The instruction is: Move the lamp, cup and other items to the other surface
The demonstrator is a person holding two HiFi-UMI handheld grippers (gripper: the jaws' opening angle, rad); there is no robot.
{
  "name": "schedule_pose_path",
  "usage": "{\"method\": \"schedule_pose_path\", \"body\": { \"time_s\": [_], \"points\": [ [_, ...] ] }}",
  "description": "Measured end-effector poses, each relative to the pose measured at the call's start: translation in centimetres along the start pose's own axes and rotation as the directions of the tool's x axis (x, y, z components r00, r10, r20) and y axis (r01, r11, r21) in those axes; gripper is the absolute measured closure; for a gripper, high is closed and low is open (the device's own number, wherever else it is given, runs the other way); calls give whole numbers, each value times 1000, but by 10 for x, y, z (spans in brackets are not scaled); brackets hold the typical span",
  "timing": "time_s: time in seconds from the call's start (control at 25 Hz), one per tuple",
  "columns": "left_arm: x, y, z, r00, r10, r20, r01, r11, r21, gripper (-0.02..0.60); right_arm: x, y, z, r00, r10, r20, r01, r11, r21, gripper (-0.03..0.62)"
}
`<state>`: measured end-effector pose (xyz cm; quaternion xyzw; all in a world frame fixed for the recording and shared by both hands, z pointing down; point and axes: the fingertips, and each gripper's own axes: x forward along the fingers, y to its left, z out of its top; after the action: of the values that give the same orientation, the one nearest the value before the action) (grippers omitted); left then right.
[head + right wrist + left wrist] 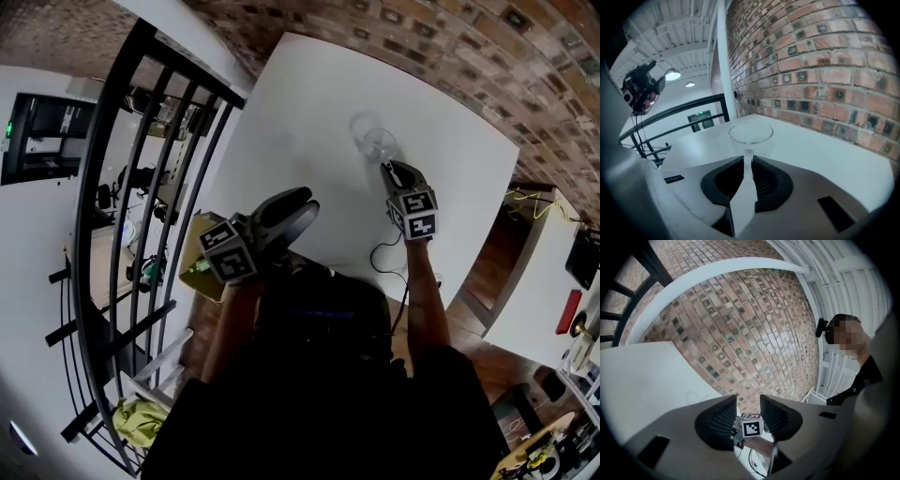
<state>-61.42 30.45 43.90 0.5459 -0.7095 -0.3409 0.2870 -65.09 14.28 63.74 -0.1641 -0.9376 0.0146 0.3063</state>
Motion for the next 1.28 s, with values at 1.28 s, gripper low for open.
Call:
{"method": "schedule_pose_path", "body": {
  "time_s": [1.28],
  "points": [
    [30,-108,-32,843,-461,-276,476,879,-13,428,-265,52,70,720,-266,641,-309,704,639,530]
  ]
}}
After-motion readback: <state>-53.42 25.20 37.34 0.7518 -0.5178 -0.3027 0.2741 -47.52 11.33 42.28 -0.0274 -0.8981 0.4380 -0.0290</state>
